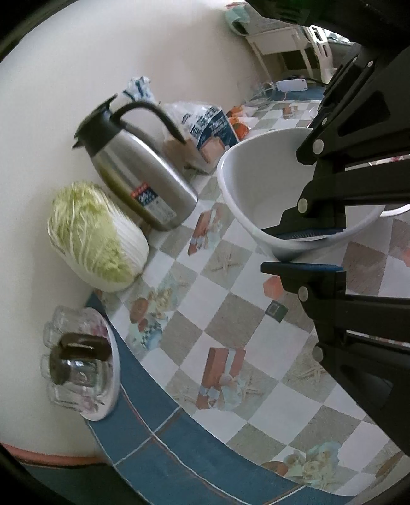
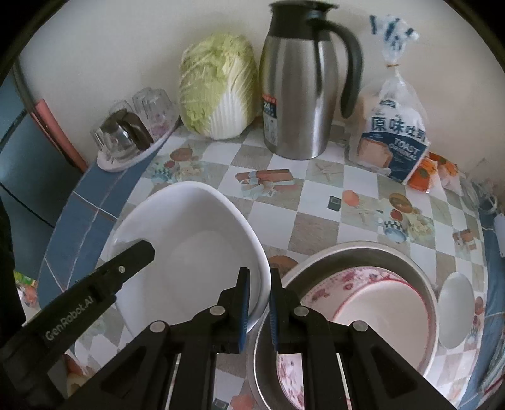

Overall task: Organize plates and bowls
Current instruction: 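Lift the white square bowl with both tools and carry it over the basin, then lower the white square bowl into the red-rimmed bowl with both tools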

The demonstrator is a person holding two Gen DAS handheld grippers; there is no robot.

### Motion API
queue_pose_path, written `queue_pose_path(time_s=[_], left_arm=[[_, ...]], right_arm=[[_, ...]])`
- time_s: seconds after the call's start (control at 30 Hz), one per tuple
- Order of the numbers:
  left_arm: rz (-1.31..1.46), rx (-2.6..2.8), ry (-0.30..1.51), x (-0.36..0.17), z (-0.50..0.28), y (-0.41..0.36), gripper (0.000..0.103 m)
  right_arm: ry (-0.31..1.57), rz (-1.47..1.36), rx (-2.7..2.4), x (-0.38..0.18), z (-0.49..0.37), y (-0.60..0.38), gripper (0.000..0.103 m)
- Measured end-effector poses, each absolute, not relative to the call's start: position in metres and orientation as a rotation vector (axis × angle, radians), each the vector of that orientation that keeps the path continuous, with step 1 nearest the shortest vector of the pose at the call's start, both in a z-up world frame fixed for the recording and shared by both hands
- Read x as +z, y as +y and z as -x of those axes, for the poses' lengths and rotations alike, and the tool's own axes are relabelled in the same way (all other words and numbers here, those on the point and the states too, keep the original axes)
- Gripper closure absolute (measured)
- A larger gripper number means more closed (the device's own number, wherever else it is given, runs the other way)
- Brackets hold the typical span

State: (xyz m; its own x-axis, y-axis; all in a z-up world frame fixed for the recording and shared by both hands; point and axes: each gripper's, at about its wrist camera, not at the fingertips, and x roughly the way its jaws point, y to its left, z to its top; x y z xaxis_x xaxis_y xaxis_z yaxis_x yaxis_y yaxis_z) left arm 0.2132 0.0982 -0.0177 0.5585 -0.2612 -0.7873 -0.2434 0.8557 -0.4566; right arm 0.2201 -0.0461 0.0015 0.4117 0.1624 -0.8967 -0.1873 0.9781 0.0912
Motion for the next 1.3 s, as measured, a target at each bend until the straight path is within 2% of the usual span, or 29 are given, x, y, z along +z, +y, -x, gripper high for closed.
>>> queue_pose_path(time_s=[0.6,1.3], left_arm=[[0.388,-0.109,0.963,0.017,-0.195,0.028,0.089],[0.193,-0.184,0.971,0.028,-0.197,-0.064,0.089]], right_arm=[[1.002,-0.17,0.182,0.031,-0.176,-0.121,0.09],[0.94,-0.329,0.137,0.018,-0.158,-0.216,0.09]])
